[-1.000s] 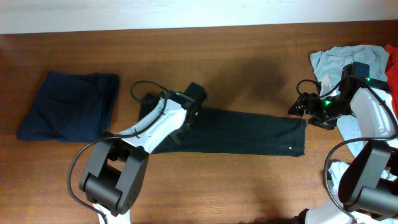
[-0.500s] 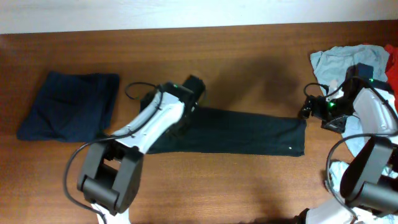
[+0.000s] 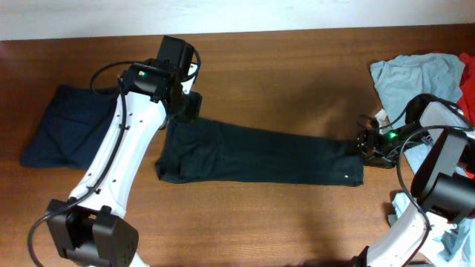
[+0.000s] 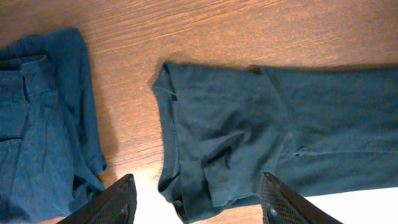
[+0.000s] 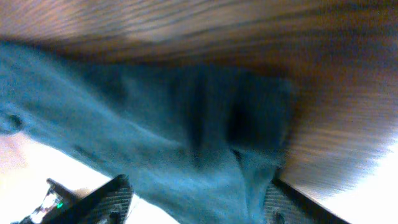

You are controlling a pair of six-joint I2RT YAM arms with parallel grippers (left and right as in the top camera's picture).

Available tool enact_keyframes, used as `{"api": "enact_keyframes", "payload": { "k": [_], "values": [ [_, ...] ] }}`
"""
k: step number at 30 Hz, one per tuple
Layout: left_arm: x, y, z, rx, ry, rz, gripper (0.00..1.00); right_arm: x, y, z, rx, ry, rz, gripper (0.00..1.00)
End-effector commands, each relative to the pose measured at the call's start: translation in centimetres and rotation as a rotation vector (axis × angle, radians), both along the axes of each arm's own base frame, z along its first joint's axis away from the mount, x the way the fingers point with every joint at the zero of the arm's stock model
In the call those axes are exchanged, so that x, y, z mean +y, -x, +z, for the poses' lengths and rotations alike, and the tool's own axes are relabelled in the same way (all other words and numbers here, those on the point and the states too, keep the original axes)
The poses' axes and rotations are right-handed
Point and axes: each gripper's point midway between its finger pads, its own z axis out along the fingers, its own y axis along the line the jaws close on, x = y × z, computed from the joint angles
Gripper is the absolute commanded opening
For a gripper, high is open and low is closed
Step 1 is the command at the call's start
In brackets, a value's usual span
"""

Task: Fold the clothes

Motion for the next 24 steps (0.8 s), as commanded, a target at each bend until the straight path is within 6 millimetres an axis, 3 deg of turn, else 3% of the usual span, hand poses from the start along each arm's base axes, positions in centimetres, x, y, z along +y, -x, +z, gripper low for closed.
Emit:
{"api": "enact_keyframes", "payload": {
  "k": [1, 6, 9, 12, 16, 19, 23, 24],
  "values": [
    [-0.3, 0.0, 0.5, -0.007, 0.031, 0.005, 0.63, 2.6, 1.9, -3.2, 0.052, -0.079, 0.115, 0.58],
    [-0.2, 0.1, 0.5, -0.001, 0.028, 0.002, 0.63, 1.7, 2.7, -3.7, 0.149, 0.0, 0.065, 0.21],
    [-0.2, 0.3, 0.4, 0.007, 0.025, 0.002, 0.63, 1.4, 2.2, -3.0, 0.124, 0.014, 0.065, 0.04],
    [-0.1, 0.6, 0.3, 0.018, 0.022, 0.002, 0.63, 0.5, 0.9, -1.4, 0.093, 0.062, 0.041, 0.04],
    [0.0, 0.8, 0.2, 0.028, 0.019, 0.002, 0.63, -3.0, -0.3, 0.9, 0.108, 0.267, -0.017, 0.04],
    [0.1, 1.1, 0.1, 0.039, 0.015, 0.003, 0.63, -5.4, -1.9, 5.0, 0.07, 0.392, -0.049, 0.04],
    [0.2, 1.1, 0.1, 0.039, 0.014, 0.004, 0.62, -4.7, -3.4, 8.4, 0.013, 0.387, -0.04, 0.04],
    [0.2, 1.1, 0.1, 0.038, 0.014, 0.004, 0.62, -3.6, -3.8, 9.0, -0.001, 0.351, -0.029, 0.04]
  ]
}}
